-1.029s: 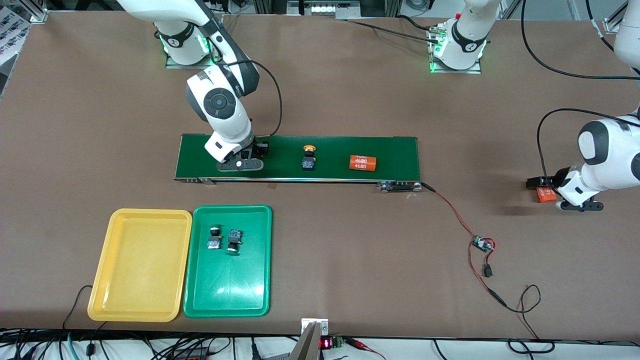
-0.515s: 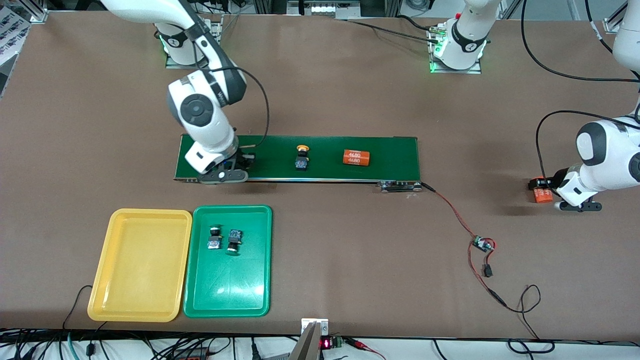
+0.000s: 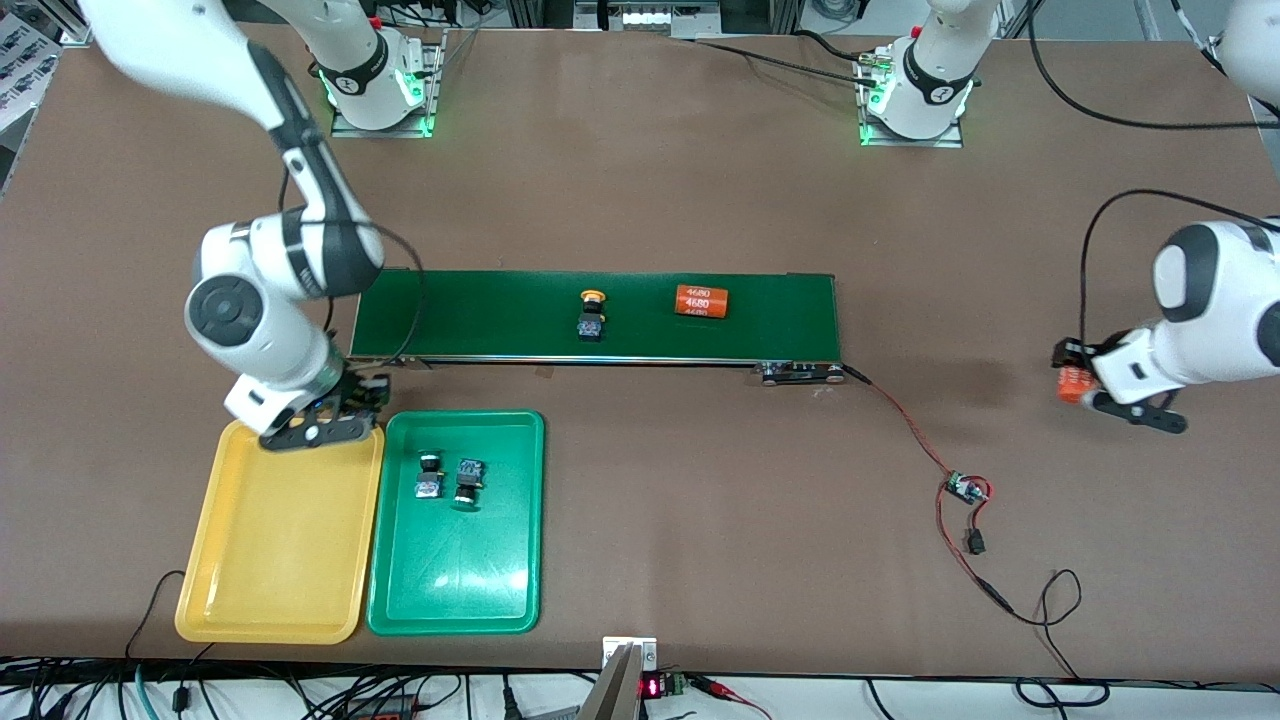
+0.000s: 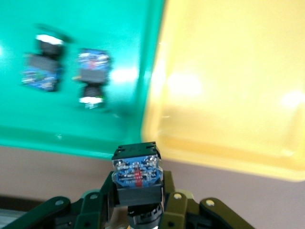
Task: Sort buttons by color to trays
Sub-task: 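Release the yellow button into the yellow tray while the left gripper places the cylinder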
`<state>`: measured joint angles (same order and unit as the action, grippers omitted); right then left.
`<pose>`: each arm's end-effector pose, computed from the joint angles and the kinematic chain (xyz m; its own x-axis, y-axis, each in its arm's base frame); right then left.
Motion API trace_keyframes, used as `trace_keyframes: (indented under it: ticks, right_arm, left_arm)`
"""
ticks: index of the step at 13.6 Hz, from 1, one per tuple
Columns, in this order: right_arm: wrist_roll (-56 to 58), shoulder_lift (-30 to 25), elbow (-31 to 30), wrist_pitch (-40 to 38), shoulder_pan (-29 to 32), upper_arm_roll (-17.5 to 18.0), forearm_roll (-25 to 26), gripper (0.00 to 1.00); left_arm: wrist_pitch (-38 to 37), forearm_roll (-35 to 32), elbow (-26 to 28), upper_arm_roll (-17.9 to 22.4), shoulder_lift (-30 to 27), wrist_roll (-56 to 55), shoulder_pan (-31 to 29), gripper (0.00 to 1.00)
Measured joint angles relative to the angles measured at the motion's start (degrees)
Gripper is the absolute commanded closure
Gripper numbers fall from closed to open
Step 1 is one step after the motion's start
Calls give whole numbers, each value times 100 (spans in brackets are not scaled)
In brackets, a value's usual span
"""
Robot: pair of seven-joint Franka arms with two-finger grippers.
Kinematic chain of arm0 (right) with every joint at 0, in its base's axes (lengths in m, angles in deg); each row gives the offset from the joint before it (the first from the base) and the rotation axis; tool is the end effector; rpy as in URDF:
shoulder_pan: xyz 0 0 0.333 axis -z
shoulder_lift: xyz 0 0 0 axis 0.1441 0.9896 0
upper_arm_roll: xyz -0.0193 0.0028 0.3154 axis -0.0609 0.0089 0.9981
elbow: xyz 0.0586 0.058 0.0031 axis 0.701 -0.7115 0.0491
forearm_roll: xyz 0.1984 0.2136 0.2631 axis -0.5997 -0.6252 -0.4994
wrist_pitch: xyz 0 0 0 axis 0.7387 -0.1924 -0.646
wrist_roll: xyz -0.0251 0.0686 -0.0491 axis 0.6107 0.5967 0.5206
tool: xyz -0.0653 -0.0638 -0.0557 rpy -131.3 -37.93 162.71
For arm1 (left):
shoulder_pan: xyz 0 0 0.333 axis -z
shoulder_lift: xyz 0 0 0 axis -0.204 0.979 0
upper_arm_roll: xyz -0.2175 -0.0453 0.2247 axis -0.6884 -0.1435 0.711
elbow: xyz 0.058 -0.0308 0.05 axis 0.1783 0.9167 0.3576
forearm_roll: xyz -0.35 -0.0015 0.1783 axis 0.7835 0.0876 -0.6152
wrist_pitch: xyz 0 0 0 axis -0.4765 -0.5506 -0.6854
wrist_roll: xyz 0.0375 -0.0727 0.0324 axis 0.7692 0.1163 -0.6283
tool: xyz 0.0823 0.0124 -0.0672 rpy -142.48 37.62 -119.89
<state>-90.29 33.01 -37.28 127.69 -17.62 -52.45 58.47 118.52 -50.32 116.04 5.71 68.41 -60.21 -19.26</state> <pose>0.6587 0.1100 0.2854 0.9820 0.1877 0.0182 0.1854 -0.9785 0.0900 0.5991 0.0944 0.2917 0.9041 -0.3665 -0.2200 -0.3724 -0.9279 0.0153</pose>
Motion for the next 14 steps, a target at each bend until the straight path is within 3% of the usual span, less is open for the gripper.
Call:
trace_keyframes:
  ticks: [1,4,7,9,11,12,14]
  right_arm:
    - [183,215,178,2,33,-121,3,88]
    - [514,771,691,26,289,-273,274,88]
    - [1036,1128,1246,102,556,-387,454,88]
    - [1281,1318,1471,352,682,-476,454,85]
    - [1327,1483,1536,565,773,-489,456,54]
    - [1327,1545,1541,627,780,-491,456,23]
    - [1327,1675,1544,796,775,-490,456,14]
  left_arm:
    - [-234,1,28,-45,-247,7,465,96]
    - [-409,4,326,-357,-663,3,1564,100]
    - [-328,1,548,-1014,-647,378,1941,100]
    - [0,1,666,-1127,-583,1211,2130,100]
    - [530,1,845,-1128,-460,2077,2162,100]
    - [762,1,942,-1127,-381,2367,2170,100]
    - [1165,1,1104,-1130,-220,2662,2338,100]
